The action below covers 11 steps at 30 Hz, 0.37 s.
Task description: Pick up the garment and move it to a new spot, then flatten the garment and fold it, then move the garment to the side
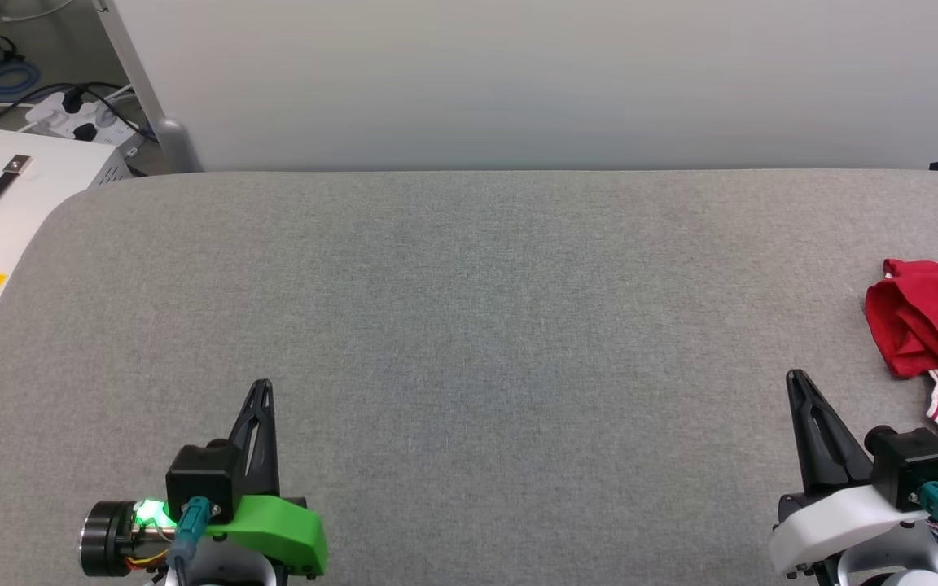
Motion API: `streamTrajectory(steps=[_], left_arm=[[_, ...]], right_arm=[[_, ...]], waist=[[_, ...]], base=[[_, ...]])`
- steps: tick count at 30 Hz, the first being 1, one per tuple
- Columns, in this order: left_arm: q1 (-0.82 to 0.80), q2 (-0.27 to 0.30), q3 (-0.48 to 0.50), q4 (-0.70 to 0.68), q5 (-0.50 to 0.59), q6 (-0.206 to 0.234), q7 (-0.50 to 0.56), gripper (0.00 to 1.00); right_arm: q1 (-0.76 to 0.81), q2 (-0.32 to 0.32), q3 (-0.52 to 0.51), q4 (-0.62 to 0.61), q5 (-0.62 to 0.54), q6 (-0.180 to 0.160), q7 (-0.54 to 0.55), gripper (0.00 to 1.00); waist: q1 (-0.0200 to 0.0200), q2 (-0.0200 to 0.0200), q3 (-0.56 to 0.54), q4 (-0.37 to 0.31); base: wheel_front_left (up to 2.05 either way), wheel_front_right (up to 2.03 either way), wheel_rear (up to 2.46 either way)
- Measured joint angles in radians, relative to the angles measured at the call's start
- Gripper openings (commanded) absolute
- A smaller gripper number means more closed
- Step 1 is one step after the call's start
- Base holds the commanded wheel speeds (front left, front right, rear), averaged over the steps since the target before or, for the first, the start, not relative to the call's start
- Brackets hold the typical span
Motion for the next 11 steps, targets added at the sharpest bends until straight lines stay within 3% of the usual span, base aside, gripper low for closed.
streamTrajectory(steps=[11], left_arm=[[-0.006,-0.01,0.016,0.001,0.007,-0.01,0.028,0.0]], right_arm=[[-0.007,0.003,0.003,0.01,-0.009,0.0,0.025,0.0]], waist=[[0.0,0.0,-0.007,-0.005]], base=[[0.0,0.0,0.0]])
